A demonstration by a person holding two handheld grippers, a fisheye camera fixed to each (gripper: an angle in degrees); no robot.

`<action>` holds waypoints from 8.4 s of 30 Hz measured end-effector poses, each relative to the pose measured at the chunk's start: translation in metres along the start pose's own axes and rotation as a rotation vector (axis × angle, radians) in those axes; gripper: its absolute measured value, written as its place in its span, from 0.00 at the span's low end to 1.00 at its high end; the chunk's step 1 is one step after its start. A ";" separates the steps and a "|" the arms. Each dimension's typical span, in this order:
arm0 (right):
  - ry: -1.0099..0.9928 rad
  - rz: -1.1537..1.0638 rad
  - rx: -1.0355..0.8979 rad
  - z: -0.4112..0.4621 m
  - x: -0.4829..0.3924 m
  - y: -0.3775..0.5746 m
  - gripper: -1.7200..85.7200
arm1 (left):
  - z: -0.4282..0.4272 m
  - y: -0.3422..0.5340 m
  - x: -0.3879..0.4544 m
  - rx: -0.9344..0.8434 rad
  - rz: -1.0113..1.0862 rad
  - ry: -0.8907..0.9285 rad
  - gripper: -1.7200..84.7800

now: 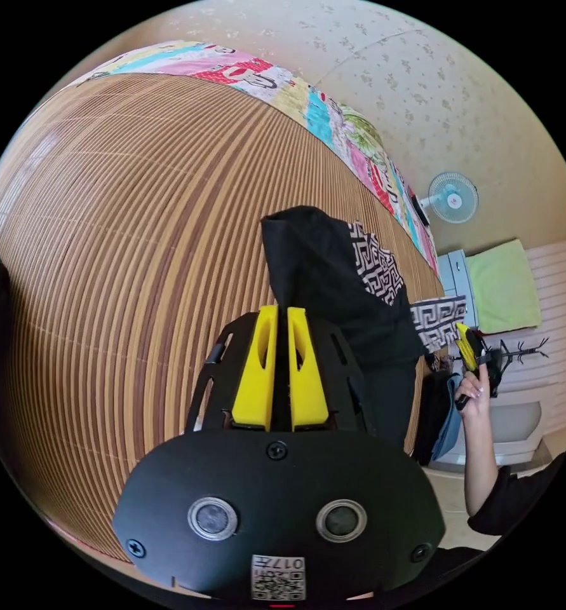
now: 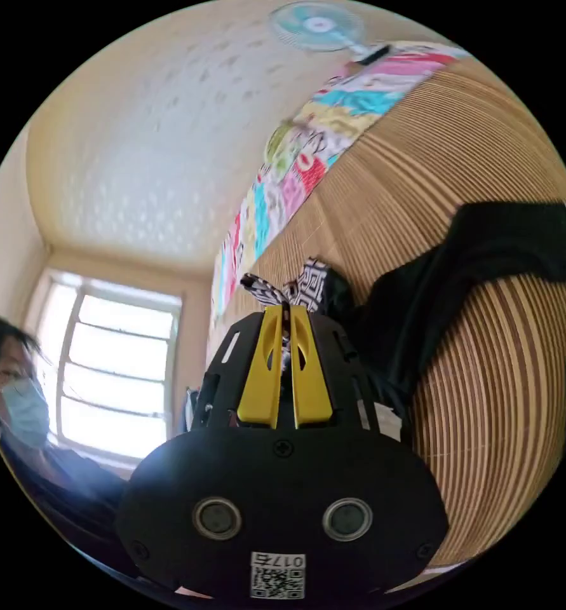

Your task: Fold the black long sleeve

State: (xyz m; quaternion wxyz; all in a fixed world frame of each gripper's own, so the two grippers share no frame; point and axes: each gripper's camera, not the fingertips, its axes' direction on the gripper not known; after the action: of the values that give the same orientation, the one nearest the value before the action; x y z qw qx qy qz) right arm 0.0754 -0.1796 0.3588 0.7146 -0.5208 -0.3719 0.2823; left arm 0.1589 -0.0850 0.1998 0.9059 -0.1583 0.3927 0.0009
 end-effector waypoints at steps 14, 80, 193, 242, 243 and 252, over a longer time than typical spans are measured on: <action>0.409 0.209 0.202 -0.069 0.019 0.042 0.11 | -0.032 0.005 -0.015 0.047 0.086 -0.092 0.03; 0.485 -0.344 -0.427 0.032 -0.173 -0.009 0.13 | -0.121 -0.017 -0.108 0.094 -0.275 0.111 0.20; -0.343 0.287 -0.475 -0.205 0.097 0.161 0.03 | -0.132 0.145 -0.265 -0.281 -0.434 0.805 0.05; 0.910 -0.957 -1.250 0.473 -0.290 0.188 0.11 | -0.027 0.049 -0.087 -0.027 0.220 -0.028 0.07; 0.875 -0.950 -1.231 0.465 -0.292 0.181 0.10 | -0.030 0.048 -0.079 -0.016 0.254 -0.019 0.07; -0.145 -0.438 -0.747 0.221 -0.129 -0.022 0.07 | -0.023 0.049 -0.094 0.024 0.204 0.520 0.17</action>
State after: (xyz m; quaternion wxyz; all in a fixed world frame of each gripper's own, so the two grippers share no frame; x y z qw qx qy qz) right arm -0.1792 -0.1705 0.3893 0.4924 -0.6312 -0.5993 0.0062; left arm 0.0708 -0.0334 0.2377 0.7719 -0.1021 0.6257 0.0467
